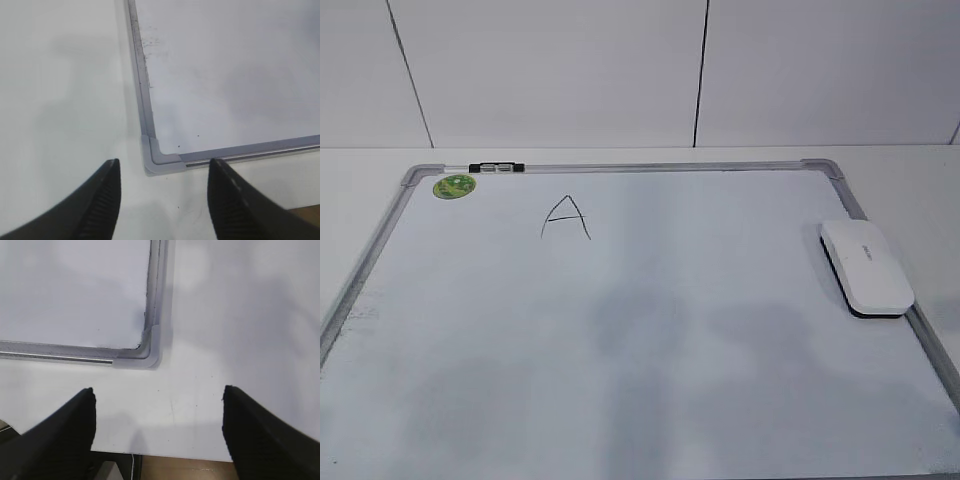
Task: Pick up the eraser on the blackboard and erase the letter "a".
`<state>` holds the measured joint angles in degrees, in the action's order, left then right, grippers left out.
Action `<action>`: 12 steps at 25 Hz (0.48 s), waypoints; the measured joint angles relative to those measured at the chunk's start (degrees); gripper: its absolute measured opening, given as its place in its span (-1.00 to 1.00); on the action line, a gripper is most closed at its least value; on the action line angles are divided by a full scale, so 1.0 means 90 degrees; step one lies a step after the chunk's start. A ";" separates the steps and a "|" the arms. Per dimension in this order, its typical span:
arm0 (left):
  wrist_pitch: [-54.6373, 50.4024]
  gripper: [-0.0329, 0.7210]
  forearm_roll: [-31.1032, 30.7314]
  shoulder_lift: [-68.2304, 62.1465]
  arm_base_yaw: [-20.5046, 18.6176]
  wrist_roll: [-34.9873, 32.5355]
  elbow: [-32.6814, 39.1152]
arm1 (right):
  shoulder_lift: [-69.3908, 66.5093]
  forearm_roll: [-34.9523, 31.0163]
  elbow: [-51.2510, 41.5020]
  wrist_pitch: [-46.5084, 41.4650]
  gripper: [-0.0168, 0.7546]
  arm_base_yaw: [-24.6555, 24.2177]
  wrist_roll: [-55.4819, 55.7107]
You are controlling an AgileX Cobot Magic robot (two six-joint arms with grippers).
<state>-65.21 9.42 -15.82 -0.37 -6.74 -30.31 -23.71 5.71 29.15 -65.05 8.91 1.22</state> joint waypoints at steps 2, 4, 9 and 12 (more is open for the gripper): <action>0.0079 0.19 0.0000 0.0000 0.0000 0.0000 0.0078 | 0.0000 0.0000 0.0000 0.0013 0.58 0.0000 0.0000; 0.0126 0.19 0.0000 0.0000 0.0000 0.0000 0.0112 | 0.0000 0.0015 0.0000 0.0013 0.58 0.0000 0.0000; 0.0196 0.19 -0.0027 0.0000 0.0000 0.0000 0.0112 | 0.0000 0.0015 0.0000 0.0013 0.58 0.0000 0.0000; 0.0196 0.19 -0.0027 0.0000 0.0000 0.0000 0.0112 | 0.0000 0.0015 0.0000 0.0013 0.58 0.0000 0.0000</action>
<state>-63.44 9.17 -15.82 -0.37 -6.74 -29.30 -23.71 5.84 29.15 -64.93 8.91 1.22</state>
